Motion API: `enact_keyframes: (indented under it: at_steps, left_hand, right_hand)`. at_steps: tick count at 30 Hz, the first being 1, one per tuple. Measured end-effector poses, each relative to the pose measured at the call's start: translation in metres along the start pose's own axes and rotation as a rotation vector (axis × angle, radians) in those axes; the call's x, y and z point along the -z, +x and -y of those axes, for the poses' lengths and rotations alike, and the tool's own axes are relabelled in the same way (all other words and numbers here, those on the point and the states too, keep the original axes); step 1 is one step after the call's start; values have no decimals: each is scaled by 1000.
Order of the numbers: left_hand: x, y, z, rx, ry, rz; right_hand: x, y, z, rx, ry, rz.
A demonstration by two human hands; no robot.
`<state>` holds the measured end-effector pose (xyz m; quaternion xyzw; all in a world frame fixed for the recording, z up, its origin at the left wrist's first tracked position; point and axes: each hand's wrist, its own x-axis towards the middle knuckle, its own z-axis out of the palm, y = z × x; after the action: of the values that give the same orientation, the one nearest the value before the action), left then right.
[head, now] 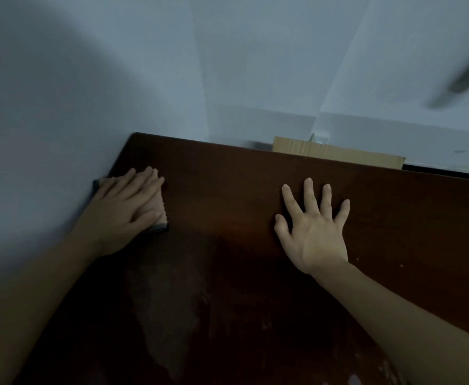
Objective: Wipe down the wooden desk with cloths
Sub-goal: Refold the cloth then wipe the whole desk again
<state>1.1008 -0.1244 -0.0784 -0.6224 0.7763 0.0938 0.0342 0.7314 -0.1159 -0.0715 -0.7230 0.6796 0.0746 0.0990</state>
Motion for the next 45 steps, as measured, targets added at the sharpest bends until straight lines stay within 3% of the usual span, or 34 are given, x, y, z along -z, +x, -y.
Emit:
enact_keyframes:
  at_steps: [4,11,19,21,27,30,36,40,45]
  left_hand:
    - [-5,-16,-23,-6,1,-41]
    - [-10,-73,-39,-355,78,38]
    - [-11,-11,-47,102,13,-20]
    - [-11,-19,-56,92,12,-27]
    - [-18,-98,-79,-251,67,14]
    - [-21,-127,-64,-317,92,32]
    - [-15,-94,-23,-144,67,21]
    - [-16,-65,-30,0,56,-33]
    - [-17,-81,-58,-48,34,-37]
  right_hand:
    - [0,1,1,0,3,-1]
    - [1,0,0,-1,6,-5]
    - [-2,1,-3,2,22,-31]
    - [-3,1,-3,9,26,-31]
    - [-1,0,-2,3,21,-31]
    - [0,-1,-2,0,20,-20]
    - [-1,1,-3,-1,19,-26]
    - [-2,2,-3,2,12,-36]
    - [-2,1,-1,2,9,-40]
